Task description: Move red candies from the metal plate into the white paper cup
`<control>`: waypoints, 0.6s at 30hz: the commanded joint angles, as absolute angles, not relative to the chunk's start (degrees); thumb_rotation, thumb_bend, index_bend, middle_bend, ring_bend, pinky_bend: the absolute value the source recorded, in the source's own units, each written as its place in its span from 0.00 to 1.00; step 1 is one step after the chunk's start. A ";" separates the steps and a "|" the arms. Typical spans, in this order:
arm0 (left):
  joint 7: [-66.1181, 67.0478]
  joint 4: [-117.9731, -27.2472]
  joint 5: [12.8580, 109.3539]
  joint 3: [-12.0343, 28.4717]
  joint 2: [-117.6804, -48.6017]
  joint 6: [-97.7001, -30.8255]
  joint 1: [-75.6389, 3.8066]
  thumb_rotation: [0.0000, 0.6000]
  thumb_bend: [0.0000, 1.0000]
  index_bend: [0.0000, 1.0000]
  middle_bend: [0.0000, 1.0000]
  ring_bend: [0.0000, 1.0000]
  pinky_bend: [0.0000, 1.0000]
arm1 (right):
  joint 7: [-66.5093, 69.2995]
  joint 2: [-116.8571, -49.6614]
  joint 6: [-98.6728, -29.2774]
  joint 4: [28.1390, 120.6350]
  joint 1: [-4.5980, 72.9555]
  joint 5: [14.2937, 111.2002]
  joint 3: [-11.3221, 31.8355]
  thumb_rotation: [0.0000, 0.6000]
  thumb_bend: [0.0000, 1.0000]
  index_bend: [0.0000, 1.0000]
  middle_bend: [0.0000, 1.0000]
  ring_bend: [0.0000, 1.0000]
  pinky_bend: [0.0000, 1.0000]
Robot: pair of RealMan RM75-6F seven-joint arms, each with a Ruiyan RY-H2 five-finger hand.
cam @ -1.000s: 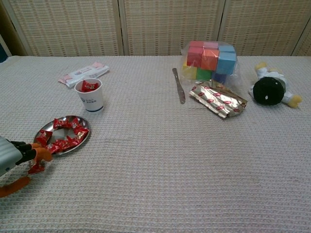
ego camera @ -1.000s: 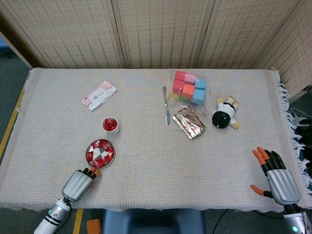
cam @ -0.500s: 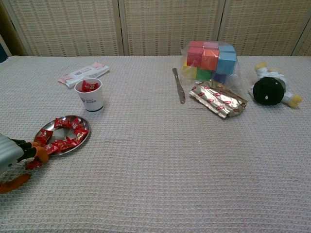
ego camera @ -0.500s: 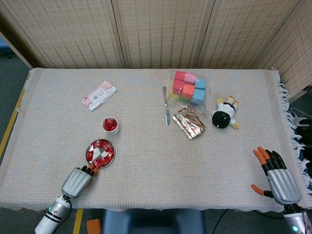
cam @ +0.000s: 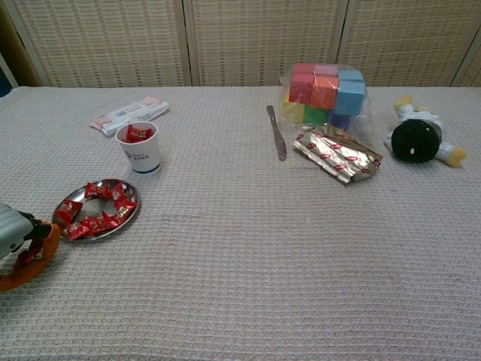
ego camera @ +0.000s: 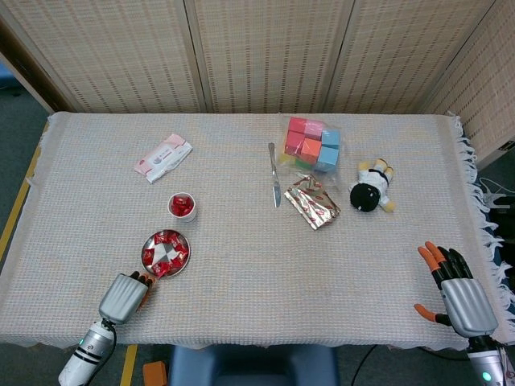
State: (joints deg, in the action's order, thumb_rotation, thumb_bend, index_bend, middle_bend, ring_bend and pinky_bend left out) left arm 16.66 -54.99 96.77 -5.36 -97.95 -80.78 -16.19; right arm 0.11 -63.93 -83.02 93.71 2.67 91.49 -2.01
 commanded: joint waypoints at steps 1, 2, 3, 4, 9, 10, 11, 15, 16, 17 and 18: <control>16.61 -55.12 96.87 -5.26 -97.85 -81.12 -16.14 1.00 0.48 0.60 0.63 0.61 0.97 | 0.11 -63.92 -83.05 93.72 2.65 91.50 -2.01 1.00 0.05 0.00 0.00 0.00 0.00; 16.60 -55.38 97.12 -5.15 -97.64 -81.66 -16.17 1.00 0.48 0.61 0.63 0.61 0.97 | 0.11 -63.92 -83.04 93.74 2.66 91.52 -2.02 1.00 0.05 0.00 0.00 0.00 0.00; 16.60 -55.71 97.31 -5.01 -97.39 -82.14 -16.21 1.00 0.48 0.61 0.63 0.61 0.97 | 0.13 -63.91 -83.01 93.73 2.68 91.51 -2.01 1.00 0.05 0.00 0.00 0.00 0.00; 16.59 -56.20 97.48 -4.85 -97.05 -82.59 -16.29 1.00 0.48 0.61 0.63 0.61 0.97 | 0.16 -63.90 -82.99 93.72 2.69 91.45 -1.98 1.00 0.05 0.00 0.00 0.00 0.00; 16.68 -62.45 97.42 -2.26 -93.34 -83.54 -18.20 1.00 0.48 0.61 0.64 0.61 0.97 | 0.30 -63.90 -82.66 93.61 2.85 91.13 -1.85 1.00 0.05 0.00 0.00 0.00 0.00; 16.69 -64.06 97.01 -1.37 -92.50 -83.15 -18.88 1.00 0.49 0.61 0.64 0.61 0.98 | 0.33 -63.92 -82.64 93.57 2.86 91.04 -1.81 1.00 0.05 0.00 0.00 0.00 0.00; 16.85 -66.11 96.32 0.12 -91.48 -82.45 -20.00 1.00 0.49 0.61 0.64 0.61 0.98 | 0.32 -63.94 -82.59 93.52 2.88 90.94 -1.75 1.00 0.05 0.00 0.00 0.00 0.00; 16.16 -70.81 92.61 5.86 -89.39 -77.68 -24.78 1.00 0.49 0.62 0.64 0.62 0.98 | 0.20 -64.03 -82.45 93.51 2.96 90.64 -1.59 1.00 0.05 0.00 0.00 0.00 0.00; 15.69 -71.44 91.54 7.18 -89.15 -76.23 -25.99 1.00 0.49 0.62 0.64 0.62 0.98 | 0.15 -64.05 -82.46 93.53 2.95 90.54 -1.54 1.00 0.05 0.00 0.00 0.00 0.00; 14.97 -72.17 89.85 8.85 -88.97 -74.07 -27.55 1.00 0.49 0.62 0.65 0.62 0.98 | 0.12 -64.07 -82.50 93.53 2.92 90.39 -1.47 1.00 0.05 0.00 0.00 0.00 0.00; 14.38 -72.73 88.38 10.05 -88.89 -72.23 -28.68 1.00 0.49 0.62 0.65 0.62 0.98 | 0.09 -64.09 -82.54 93.50 2.90 90.24 -1.39 1.00 0.05 0.00 0.00 0.00 0.00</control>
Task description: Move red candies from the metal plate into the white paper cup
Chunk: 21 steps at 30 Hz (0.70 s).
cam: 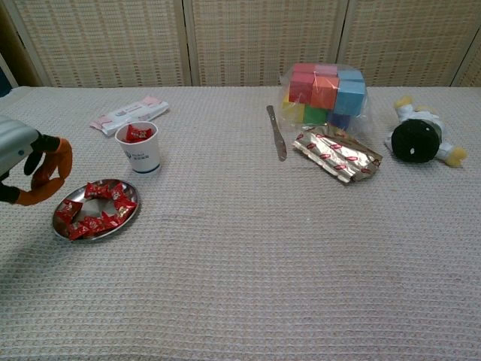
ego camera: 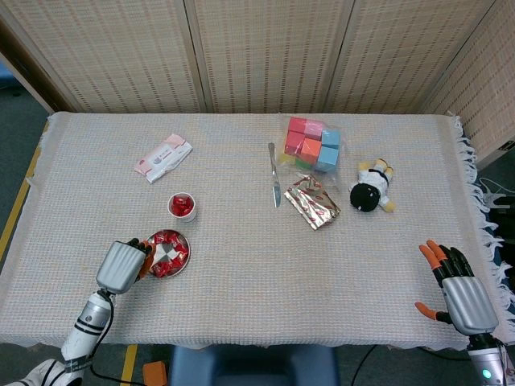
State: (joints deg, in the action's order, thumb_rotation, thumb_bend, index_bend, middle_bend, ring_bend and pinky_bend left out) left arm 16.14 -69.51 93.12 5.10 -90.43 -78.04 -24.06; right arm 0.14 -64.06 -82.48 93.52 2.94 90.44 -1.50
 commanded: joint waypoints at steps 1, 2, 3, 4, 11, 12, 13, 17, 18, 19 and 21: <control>14.17 -73.09 86.70 11.58 -88.88 -70.12 -30.22 1.00 0.50 0.62 0.65 0.62 0.98 | 0.06 -64.10 -82.53 93.49 2.89 89.97 -1.26 1.00 0.05 0.00 0.00 0.00 0.00; 14.39 -72.80 85.87 12.64 -89.09 -69.07 -31.36 1.00 0.50 0.62 0.65 0.62 0.99 | 0.05 -64.11 -82.53 93.48 2.87 89.73 -1.16 1.00 0.05 0.00 0.00 0.00 0.00; 14.61 -72.20 85.31 13.51 -89.51 -68.34 -32.43 1.00 0.50 0.62 0.65 0.62 0.99 | 0.04 -64.12 -82.54 93.46 2.86 89.49 -1.03 1.00 0.05 0.00 0.00 0.00 0.00; 14.62 -71.34 84.69 14.33 -90.17 -67.59 -33.51 1.00 0.50 0.62 0.65 0.62 0.99 | 0.00 -64.13 -82.53 93.42 2.84 89.22 -0.90 1.00 0.05 0.00 0.00 0.00 0.00; 13.59 -61.07 82.05 17.76 -96.25 -63.55 -41.00 1.00 0.50 0.61 0.64 0.62 0.99 | 0.09 -64.19 -82.09 92.93 2.79 86.98 -0.01 1.00 0.05 0.00 0.00 0.00 0.00; 13.03 -59.76 82.01 17.81 -96.97 -63.36 -41.65 1.00 0.50 0.61 0.64 0.62 0.99 | 0.07 -64.21 -81.99 92.86 2.81 86.70 0.11 1.00 0.05 0.00 0.00 0.00 0.00; 12.43 -58.60 81.96 17.75 -97.61 -63.07 -42.23 1.00 0.50 0.61 0.64 0.62 0.99 | 0.05 -64.22 -81.90 92.79 2.82 86.44 0.20 1.00 0.05 0.00 0.00 0.00 0.00; 11.58 -54.46 81.98 16.88 -100.08 -61.78 -44.46 1.00 0.50 0.61 0.64 0.62 0.98 | -0.39 -64.43 -81.71 92.78 2.88 85.94 0.43 1.00 0.05 0.00 0.00 0.00 0.00; 11.47 -53.84 81.96 16.73 -100.53 -61.66 -44.81 1.00 0.50 0.60 0.63 0.62 0.98 | -0.53 -64.49 -81.73 92.81 2.87 85.95 0.43 1.00 0.05 0.00 0.00 0.00 0.00; 11.43 -53.19 81.97 16.58 -100.96 -61.67 -45.12 1.00 0.50 0.58 0.63 0.62 0.97 | -0.65 -64.51 -81.77 92.84 2.86 86.03 0.40 1.00 0.05 0.00 0.00 0.00 0.00; 11.30 -51.63 81.96 16.12 -101.83 -61.67 -45.61 1.00 0.50 0.52 0.61 0.60 0.92 | -0.67 -64.49 -81.94 92.88 2.78 86.26 0.32 1.00 0.05 0.00 0.00 0.00 0.00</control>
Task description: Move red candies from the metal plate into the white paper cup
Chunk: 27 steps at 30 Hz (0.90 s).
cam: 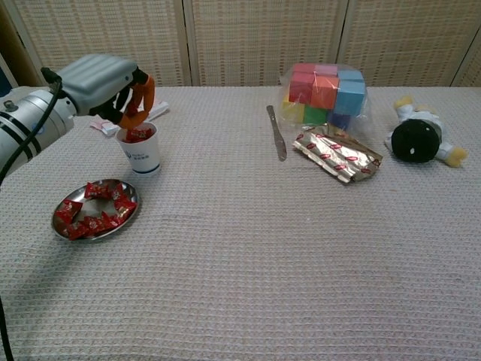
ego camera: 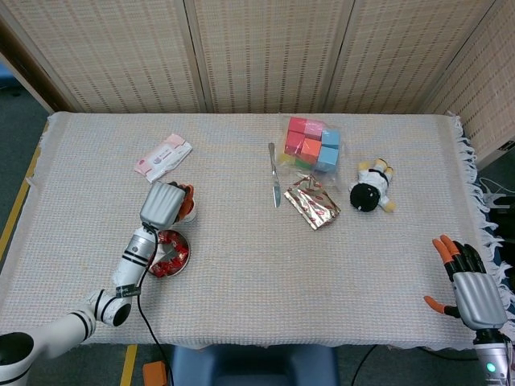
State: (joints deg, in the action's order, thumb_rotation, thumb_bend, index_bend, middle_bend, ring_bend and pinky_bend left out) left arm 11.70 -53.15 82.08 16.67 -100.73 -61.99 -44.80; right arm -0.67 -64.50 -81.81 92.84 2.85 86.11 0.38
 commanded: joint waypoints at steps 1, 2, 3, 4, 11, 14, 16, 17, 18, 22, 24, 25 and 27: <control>11.10 -51.04 81.89 15.86 -102.11 -61.51 -45.72 1.00 0.50 0.51 0.60 0.59 0.90 | -0.64 -64.48 -82.02 92.87 2.74 86.30 0.31 1.00 0.05 0.00 0.00 0.00 0.00; 11.08 -50.24 81.76 15.37 -102.33 -61.05 -45.78 1.00 0.50 0.49 0.59 0.58 0.86 | -0.57 -64.46 -82.09 92.86 2.70 86.31 0.32 1.00 0.05 0.00 0.00 0.00 0.00; 11.11 -49.74 81.75 14.95 -102.37 -60.66 -45.83 1.00 0.50 0.48 0.56 0.56 0.83 | -0.51 -64.45 -82.12 92.84 2.70 86.33 0.33 1.00 0.05 0.00 0.00 0.00 0.00; 10.97 -49.38 81.75 14.65 -102.37 -60.44 -45.89 1.00 0.50 0.46 0.55 0.55 0.81 | -0.47 -64.44 -82.11 92.83 2.70 86.34 0.33 1.00 0.05 0.00 0.00 0.00 0.00; 9.26 -48.71 81.84 13.67 -102.23 -61.42 -46.00 1.00 0.46 0.32 0.40 0.37 0.52 | -0.61 -64.49 -82.04 92.90 2.75 86.58 0.25 1.00 0.05 0.00 0.00 0.00 0.00; 8.66 -49.36 82.12 13.36 -101.77 -62.34 -46.02 1.00 0.45 0.30 0.37 0.33 0.47 | -0.82 -64.67 -81.78 92.90 2.91 86.56 0.28 1.00 0.05 0.00 0.00 0.00 0.00; 8.23 -50.48 82.28 13.28 -101.08 -63.34 -45.72 1.00 0.45 0.27 0.35 0.30 0.45 | -0.84 -64.72 -81.56 92.87 3.02 86.56 0.27 1.00 0.05 0.00 0.00 0.00 0.00; 7.83 -51.94 82.42 13.17 -100.22 -64.19 -45.24 1.00 0.45 0.26 0.33 0.29 0.45 | -0.83 -64.75 -81.51 92.83 3.07 86.55 0.30 1.00 0.05 0.00 0.00 0.00 0.00; 7.45 -53.59 82.47 13.03 -99.31 -64.96 -44.63 1.00 0.45 0.24 0.31 0.27 0.45 | -0.81 -64.75 -81.44 92.84 3.11 86.58 0.28 1.00 0.05 0.00 0.00 0.00 0.00; 6.61 -64.50 82.54 10.85 -93.68 -69.27 -39.39 1.00 0.44 0.19 0.25 0.22 0.57 | -0.52 -64.60 -81.52 92.94 3.14 87.22 0.03 1.00 0.05 0.00 0.00 0.00 0.00; 6.39 -70.26 82.97 8.37 -90.29 -71.52 -35.82 1.00 0.43 0.18 0.23 0.22 0.65 | -0.44 -64.53 -81.75 93.04 3.06 87.67 -0.16 1.00 0.05 0.00 0.00 0.00 0.00; 6.44 -72.15 83.20 7.20 -89.06 -72.43 -34.34 1.00 0.42 0.17 0.23 0.22 0.67 | -0.39 -64.51 -81.83 93.10 3.04 87.87 -0.24 1.00 0.05 0.00 0.00 0.00 0.00; 6.91 -75.17 83.55 4.70 -86.87 -74.00 -31.38 1.00 0.42 0.17 0.23 0.21 0.71 | -0.35 -64.44 -81.99 93.21 2.98 88.31 -0.46 1.00 0.05 0.00 0.00 0.00 0.00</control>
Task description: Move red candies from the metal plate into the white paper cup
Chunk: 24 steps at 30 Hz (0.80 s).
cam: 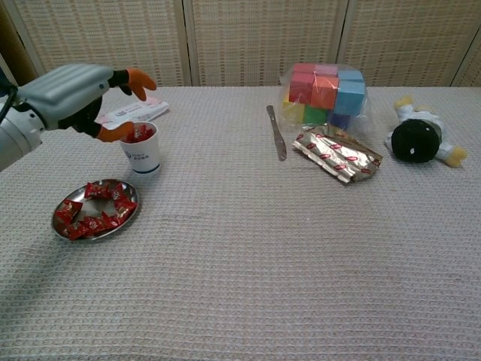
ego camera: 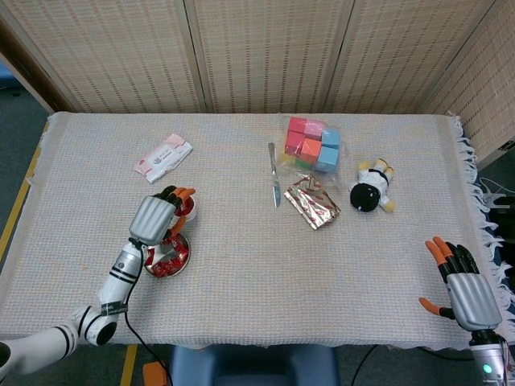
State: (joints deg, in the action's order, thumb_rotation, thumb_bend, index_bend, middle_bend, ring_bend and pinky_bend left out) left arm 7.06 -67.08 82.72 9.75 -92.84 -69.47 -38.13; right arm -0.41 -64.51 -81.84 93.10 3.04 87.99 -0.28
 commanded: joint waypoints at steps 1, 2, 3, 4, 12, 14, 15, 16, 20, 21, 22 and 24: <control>7.27 -76.05 83.33 3.51 -86.04 -74.19 -30.10 1.00 0.41 0.17 0.23 0.21 0.72 | -0.34 -64.43 -82.09 93.28 2.94 88.57 -0.58 1.00 0.05 0.00 0.00 0.00 0.00; 7.67 -77.11 83.01 2.32 -85.15 -74.38 -28.72 1.00 0.41 0.18 0.23 0.21 0.74 | -0.38 -64.42 -82.25 93.37 2.89 88.88 -0.70 1.00 0.05 0.00 0.00 0.00 0.00; 7.78 -77.73 82.84 1.54 -84.62 -74.44 -27.85 1.00 0.41 0.18 0.23 0.20 0.76 | -0.42 -64.41 -82.38 93.44 2.85 89.13 -0.80 1.00 0.05 0.00 0.00 0.00 0.00; 7.81 -78.26 82.70 0.78 -84.17 -74.42 -27.06 1.00 0.41 0.18 0.23 0.20 0.77 | -0.44 -64.40 -82.47 93.50 2.81 89.36 -0.92 1.00 0.05 0.00 0.00 0.00 0.00; 8.47 -79.77 82.69 -2.55 -83.07 -74.43 -23.51 1.00 0.40 0.15 0.21 0.20 0.85 | -0.46 -64.37 -82.90 93.74 2.67 90.56 -1.45 1.00 0.05 0.00 0.00 0.00 0.00; 9.97 -78.38 82.35 -2.66 -84.35 -74.30 -22.87 1.00 0.40 0.15 0.21 0.20 0.86 | -0.26 -64.28 -82.91 93.88 2.73 91.29 -1.80 1.00 0.05 0.00 0.00 0.00 0.00; 10.31 -77.86 82.27 -2.43 -84.91 -74.25 -22.82 1.00 0.40 0.15 0.21 0.20 0.87 | -0.17 -64.21 -83.08 93.90 2.69 91.51 -1.85 1.00 0.05 0.00 0.00 0.00 0.00; 10.61 -77.45 82.23 -2.28 -85.34 -74.08 -22.81 1.00 0.40 0.15 0.21 0.20 0.87 | -0.07 -64.15 -83.27 93.91 2.62 91.68 -1.90 1.00 0.05 0.00 0.00 0.00 0.00; 12.39 -76.24 82.67 -2.15 -87.21 -72.74 -23.14 1.00 0.40 0.15 0.21 0.20 0.89 | 0.23 -64.00 -83.75 93.86 2.43 92.04 -2.01 1.00 0.05 0.00 0.00 0.00 0.00; 12.76 -75.95 82.89 -2.12 -87.71 -72.49 -23.27 1.00 0.40 0.15 0.21 0.21 0.90 | 0.23 -64.00 -83.73 93.86 2.44 92.12 -2.06 1.00 0.05 0.00 0.00 0.00 0.00; 13.07 -75.59 83.08 -2.01 -88.24 -72.30 -23.42 1.00 0.40 0.15 0.21 0.21 0.90 | 0.26 -63.99 -83.69 93.87 2.45 92.18 -2.11 1.00 0.05 0.00 0.00 0.00 0.00; 13.73 -74.59 83.32 -1.61 -89.46 -71.82 -23.79 1.00 0.40 0.15 0.21 0.21 0.90 | 0.36 -63.94 -83.63 93.88 2.45 92.21 -2.18 1.00 0.05 0.00 0.00 0.00 0.00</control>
State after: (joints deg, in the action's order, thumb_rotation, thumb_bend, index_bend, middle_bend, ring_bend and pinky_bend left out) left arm 13.31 -75.13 83.08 -1.87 -88.88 -72.20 -23.52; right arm 0.37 -63.95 -83.64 93.88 2.44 92.21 -2.18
